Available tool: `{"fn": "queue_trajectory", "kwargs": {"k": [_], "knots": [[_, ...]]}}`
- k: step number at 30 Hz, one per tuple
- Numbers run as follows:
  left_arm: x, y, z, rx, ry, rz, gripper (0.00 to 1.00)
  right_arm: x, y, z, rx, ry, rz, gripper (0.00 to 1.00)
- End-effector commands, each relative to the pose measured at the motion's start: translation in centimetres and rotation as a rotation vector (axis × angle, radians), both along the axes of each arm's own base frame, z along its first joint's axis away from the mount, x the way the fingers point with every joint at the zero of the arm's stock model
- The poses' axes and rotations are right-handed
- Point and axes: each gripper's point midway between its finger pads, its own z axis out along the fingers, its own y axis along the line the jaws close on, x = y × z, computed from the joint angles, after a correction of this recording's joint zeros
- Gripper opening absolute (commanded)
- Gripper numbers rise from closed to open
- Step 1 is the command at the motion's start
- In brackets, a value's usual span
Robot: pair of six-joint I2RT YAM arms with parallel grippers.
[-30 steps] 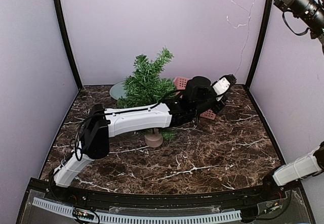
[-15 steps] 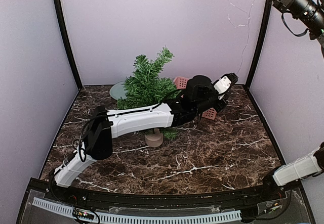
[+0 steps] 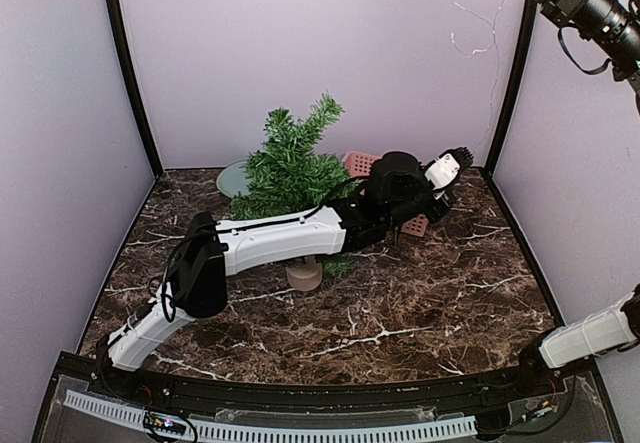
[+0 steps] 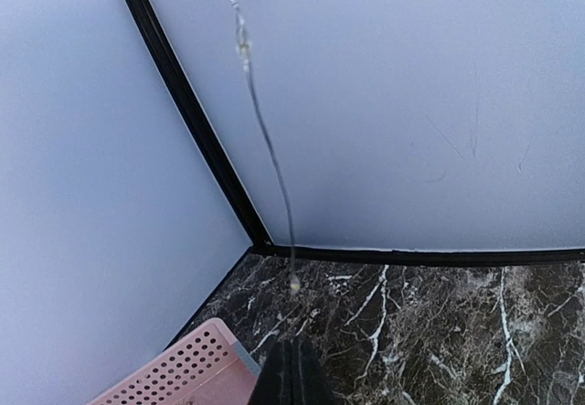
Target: Decorate the small christmas tree
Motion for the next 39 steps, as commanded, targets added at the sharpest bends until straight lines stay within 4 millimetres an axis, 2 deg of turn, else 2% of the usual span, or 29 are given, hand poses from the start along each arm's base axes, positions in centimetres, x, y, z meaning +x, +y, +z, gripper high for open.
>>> {"fn": "queue_trajectory", "kwargs": {"k": [1, 6, 9, 11, 14, 16, 17, 18, 19, 20, 21, 22, 23, 24, 25, 26, 27, 31, 36, 37, 38, 39], "knots": [[-2.0, 0.8, 8.0, -0.113, -0.103, -0.022, 0.00, -1.0, -0.5, 0.7, 0.026, -0.035, -0.002, 0.00], [-3.8, 1.7, 12.0, -0.141, -0.156, -0.027, 0.00, -0.4, -0.5, -0.1, 0.027, -0.014, -0.019, 0.00], [-5.8, 2.4, 15.2, -0.167, -0.199, -0.048, 0.00, -0.1, -0.5, -0.5, 0.018, -0.018, -0.035, 0.00], [-7.4, 2.6, 16.4, -0.166, -0.229, -0.063, 0.00, 0.1, -0.6, -0.7, 0.016, -0.014, -0.046, 0.00], [-9.9, 2.5, 17.4, -0.145, -0.270, -0.096, 0.00, 0.2, -0.7, -1.1, 0.017, -0.009, -0.059, 0.00], [-11.2, 2.7, 17.4, -0.120, -0.281, -0.112, 0.00, 0.4, -0.8, -1.6, 0.013, 0.000, -0.071, 0.00], [-11.7, 3.0, 17.2, -0.103, -0.280, -0.117, 0.00, 0.4, -0.9, -1.7, 0.010, 0.000, -0.080, 0.00], [-12.5, 3.7, 18.1, -0.108, -0.286, -0.119, 0.00, 0.5, -0.9, -2.0, 0.008, 0.004, -0.085, 0.00], [-12.7, 3.5, 16.0, -0.063, -0.269, -0.125, 0.00, 0.4, -1.0, -2.2, 0.004, 0.007, -0.087, 0.00], [-13.5, 4.5, 17.2, -0.078, -0.268, -0.131, 0.00, 0.4, -0.9, -2.4, -0.002, 0.010, -0.086, 0.00], [-13.6, 4.6, 14.5, -0.025, -0.243, -0.138, 0.00, 0.3, -0.9, -2.7, -0.009, 0.014, -0.081, 0.00], [-14.2, 5.8, 15.6, -0.042, -0.238, -0.139, 0.00, 0.3, -0.8, -3.1, -0.018, 0.021, -0.078, 0.00], [-14.2, 6.1, 12.7, 0.007, -0.210, -0.137, 0.00, 0.3, -0.7, -3.5, -0.024, 0.027, -0.073, 0.00], [-14.6, 7.5, 14.0, -0.018, -0.198, -0.133, 0.00, 0.4, -0.6, -4.0, -0.031, 0.035, -0.068, 0.00], [-14.7, 7.9, 11.1, 0.028, -0.168, -0.135, 0.00, 0.6, -0.4, -4.5, -0.037, 0.046, -0.061, 0.00], [-15.1, 9.0, 9.9, 0.045, -0.138, -0.139, 0.00, 0.6, -0.2, -5.1, -0.043, 0.056, -0.051, 0.00], [-15.3, 9.5, 9.4, 0.053, -0.124, -0.140, 0.00, 0.7, 0.0, -5.8, -0.050, 0.069, -0.038, 0.00], [-16.4, 12.0, 5.3, 0.112, -0.027, -0.150, 0.00, 1.1, 1.4, -8.7, -0.087, 0.120, 0.042, 0.00], [-17.1, 14.5, -1.2, 0.208, 0.096, -0.139, 0.00, 0.8, 3.0, -11.5, -0.124, 0.188, 0.174, 0.00], [-17.0, 14.9, -1.5, 0.201, 0.109, -0.128, 0.00, 0.8, 3.2, -12.0, -0.129, 0.205, 0.195, 0.00], [-17.1, 15.4, -2.9, 0.216, 0.121, -0.120, 0.00, 0.7, 3.4, -12.3, -0.132, 0.210, 0.212, 0.00], [-17.0, 15.8, -3.3, 0.214, 0.130, -0.107, 0.00, 0.7, 3.6, -12.7, -0.135, 0.220, 0.230, 0.00]]}}
